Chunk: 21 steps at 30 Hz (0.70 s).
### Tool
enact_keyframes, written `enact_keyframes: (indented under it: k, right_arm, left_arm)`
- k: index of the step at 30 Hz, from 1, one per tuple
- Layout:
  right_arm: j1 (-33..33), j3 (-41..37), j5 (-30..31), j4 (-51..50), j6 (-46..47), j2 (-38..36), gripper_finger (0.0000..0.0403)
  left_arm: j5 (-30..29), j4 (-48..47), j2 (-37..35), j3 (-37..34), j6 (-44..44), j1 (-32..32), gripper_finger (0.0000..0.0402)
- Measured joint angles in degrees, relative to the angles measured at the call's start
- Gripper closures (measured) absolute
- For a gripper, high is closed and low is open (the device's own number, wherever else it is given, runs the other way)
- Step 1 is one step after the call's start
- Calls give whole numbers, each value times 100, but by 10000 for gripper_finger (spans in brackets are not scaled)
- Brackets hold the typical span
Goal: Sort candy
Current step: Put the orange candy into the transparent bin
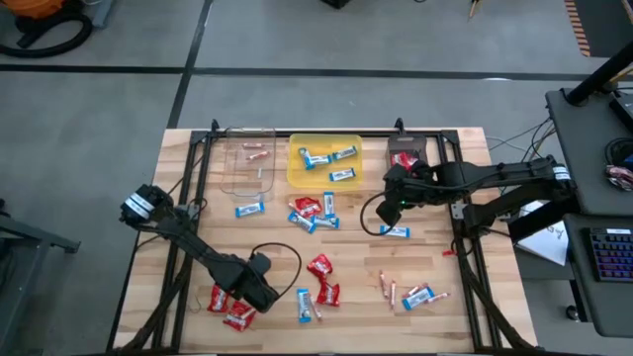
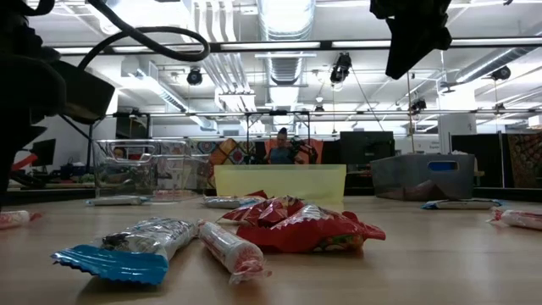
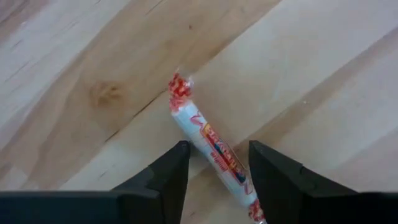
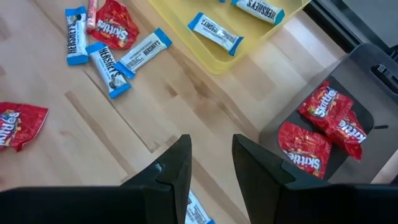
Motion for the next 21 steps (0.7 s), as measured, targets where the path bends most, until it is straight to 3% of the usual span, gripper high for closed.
enact_keyframes:
  k: [10, 21]
  right_arm:
    - [0, 0, 0, 15, -5, 0, 291]
    - [229, 0, 2, 52, 0, 0, 291]
  left_arm:
    - [-157, 26, -50, -9, 70, -4, 388]
    - [-1186, -610, -1108, 235, 1076, 139, 390]
